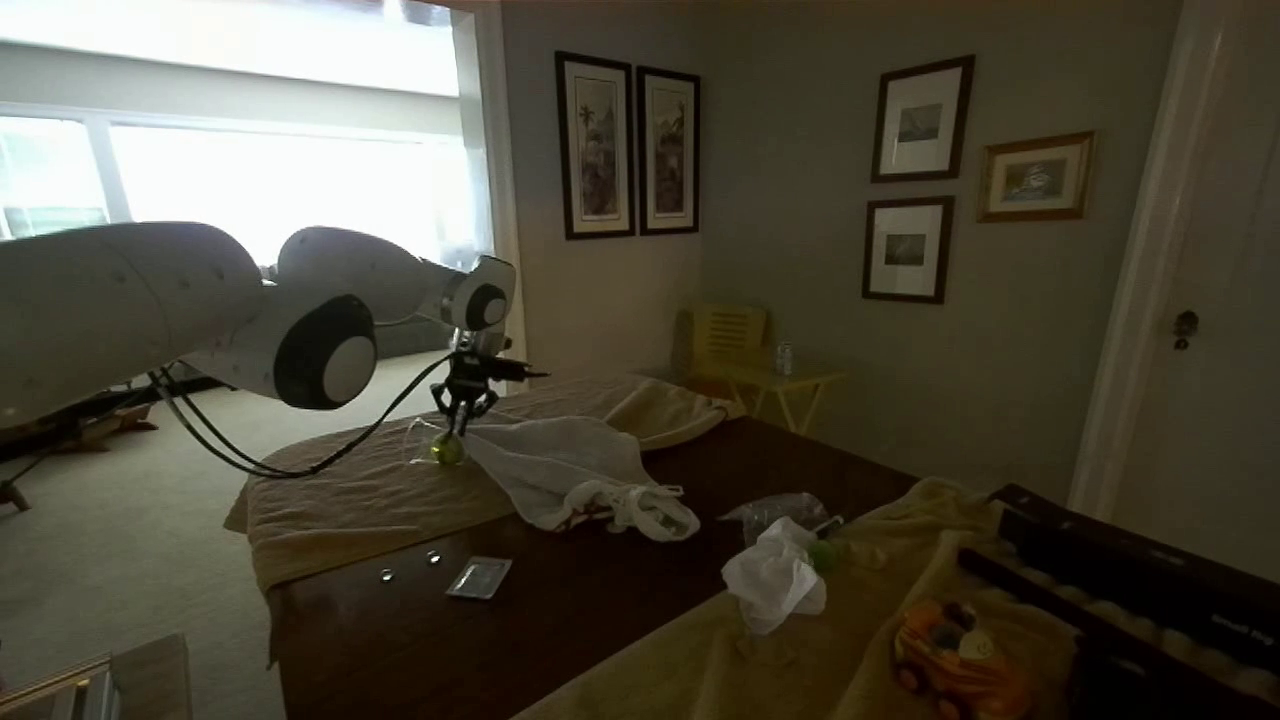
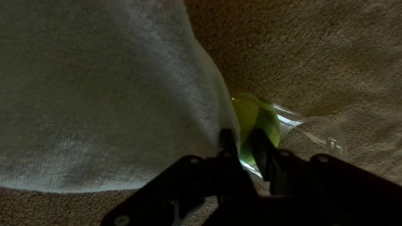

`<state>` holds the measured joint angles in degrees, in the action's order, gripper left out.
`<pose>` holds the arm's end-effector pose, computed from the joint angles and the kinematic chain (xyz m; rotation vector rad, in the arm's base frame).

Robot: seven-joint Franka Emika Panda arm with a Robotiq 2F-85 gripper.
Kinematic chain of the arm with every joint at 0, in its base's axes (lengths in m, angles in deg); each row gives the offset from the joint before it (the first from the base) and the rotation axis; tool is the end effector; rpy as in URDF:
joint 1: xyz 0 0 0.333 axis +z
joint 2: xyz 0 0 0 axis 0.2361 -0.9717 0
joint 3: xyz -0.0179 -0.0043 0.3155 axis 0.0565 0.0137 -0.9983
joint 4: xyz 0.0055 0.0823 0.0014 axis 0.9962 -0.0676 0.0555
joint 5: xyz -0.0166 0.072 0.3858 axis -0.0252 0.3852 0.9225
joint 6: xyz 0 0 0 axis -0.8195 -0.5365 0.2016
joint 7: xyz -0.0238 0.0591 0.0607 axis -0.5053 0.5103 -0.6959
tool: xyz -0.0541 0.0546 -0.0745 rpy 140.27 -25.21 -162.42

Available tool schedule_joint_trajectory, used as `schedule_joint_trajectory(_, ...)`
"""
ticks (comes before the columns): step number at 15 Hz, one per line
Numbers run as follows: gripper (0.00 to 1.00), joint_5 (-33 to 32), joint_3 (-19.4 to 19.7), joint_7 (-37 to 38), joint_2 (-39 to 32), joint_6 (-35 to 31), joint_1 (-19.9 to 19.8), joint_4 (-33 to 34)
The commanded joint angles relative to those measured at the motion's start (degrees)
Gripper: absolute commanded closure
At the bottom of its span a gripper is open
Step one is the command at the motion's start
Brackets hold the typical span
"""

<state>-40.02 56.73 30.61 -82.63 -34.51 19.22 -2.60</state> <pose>0.6195 0.4989 0.1832 -2.2603 -1.7687 0.1413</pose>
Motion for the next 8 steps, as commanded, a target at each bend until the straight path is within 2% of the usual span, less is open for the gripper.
schedule_joint_trajectory(1, 0.47, 0.9, 1.9, 3.2, 0.6, -1.7, -1.4, 0.9)
schedule_joint_trajectory(6, 0.11, -0.6, 5.9, 12.3, 1.9, -9.6, -4.8, 0.6)
schedule_joint_trajectory(8, 0.0, -1.6, 8.0, 16.4, 2.3, -11.7, -5.6, 0.9)
